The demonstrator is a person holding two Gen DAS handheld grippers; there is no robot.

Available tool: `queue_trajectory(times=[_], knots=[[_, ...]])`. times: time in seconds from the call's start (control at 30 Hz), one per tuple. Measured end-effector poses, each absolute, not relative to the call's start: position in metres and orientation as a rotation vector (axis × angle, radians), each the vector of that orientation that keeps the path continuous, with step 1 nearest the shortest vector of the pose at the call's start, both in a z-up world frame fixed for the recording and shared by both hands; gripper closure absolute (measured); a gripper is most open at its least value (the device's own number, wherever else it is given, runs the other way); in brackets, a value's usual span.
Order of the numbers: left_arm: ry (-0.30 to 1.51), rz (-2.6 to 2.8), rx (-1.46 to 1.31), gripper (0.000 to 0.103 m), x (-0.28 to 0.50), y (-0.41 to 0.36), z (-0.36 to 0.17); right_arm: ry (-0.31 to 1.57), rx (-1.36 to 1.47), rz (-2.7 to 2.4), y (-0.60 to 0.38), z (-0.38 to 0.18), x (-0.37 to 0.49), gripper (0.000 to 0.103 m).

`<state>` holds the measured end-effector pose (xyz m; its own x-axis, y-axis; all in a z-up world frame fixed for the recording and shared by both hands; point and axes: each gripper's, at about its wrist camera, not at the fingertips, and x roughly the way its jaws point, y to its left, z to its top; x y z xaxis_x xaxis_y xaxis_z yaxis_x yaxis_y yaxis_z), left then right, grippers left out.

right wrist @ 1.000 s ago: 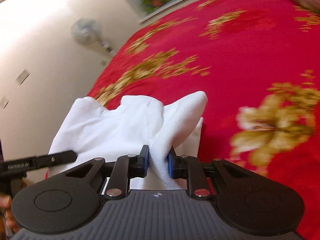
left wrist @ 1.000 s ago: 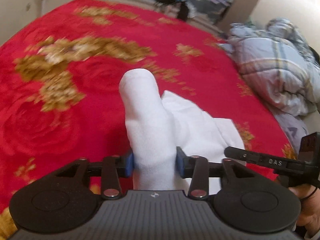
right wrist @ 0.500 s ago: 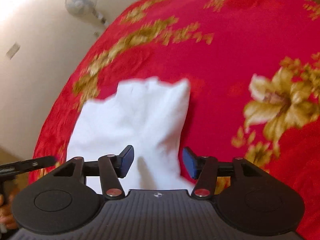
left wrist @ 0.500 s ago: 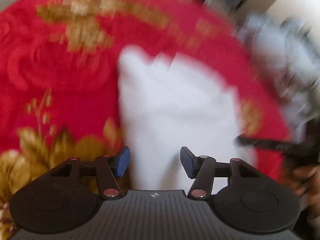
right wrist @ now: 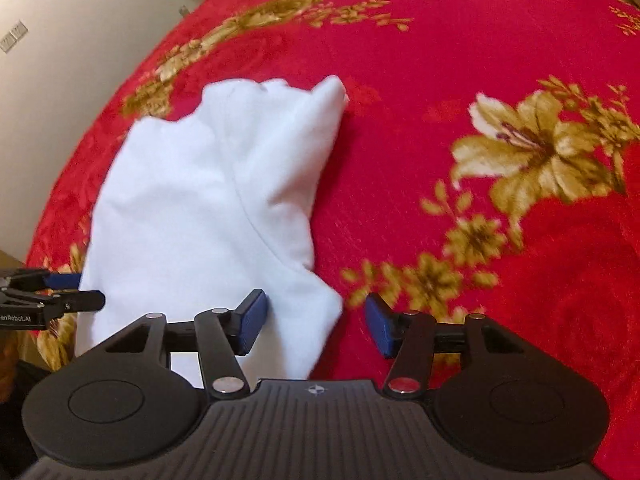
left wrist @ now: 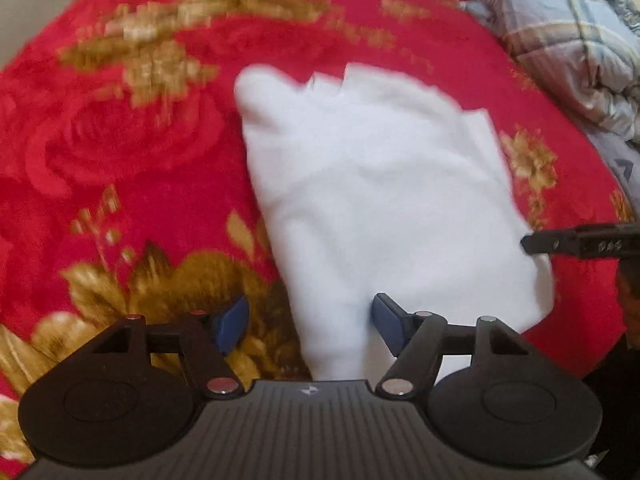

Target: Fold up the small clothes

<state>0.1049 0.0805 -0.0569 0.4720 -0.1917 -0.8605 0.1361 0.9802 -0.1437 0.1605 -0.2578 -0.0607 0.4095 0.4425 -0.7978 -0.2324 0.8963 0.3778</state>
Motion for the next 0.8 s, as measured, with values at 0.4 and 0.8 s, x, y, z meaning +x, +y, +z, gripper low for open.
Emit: queue_trajectory(times=[0.4,0.8], knots=[[0.655,-0.041,0.09,0.0,-0.005,0.038,0.059,0.569,0.152,0.192,-0.255,0.059,0.042,0.032],[0.733,0.008,-0.008,0.0,-0.069,-0.006,0.006,0.539,0.117,0.193,-0.214,0.021,-0.045,0.016]])
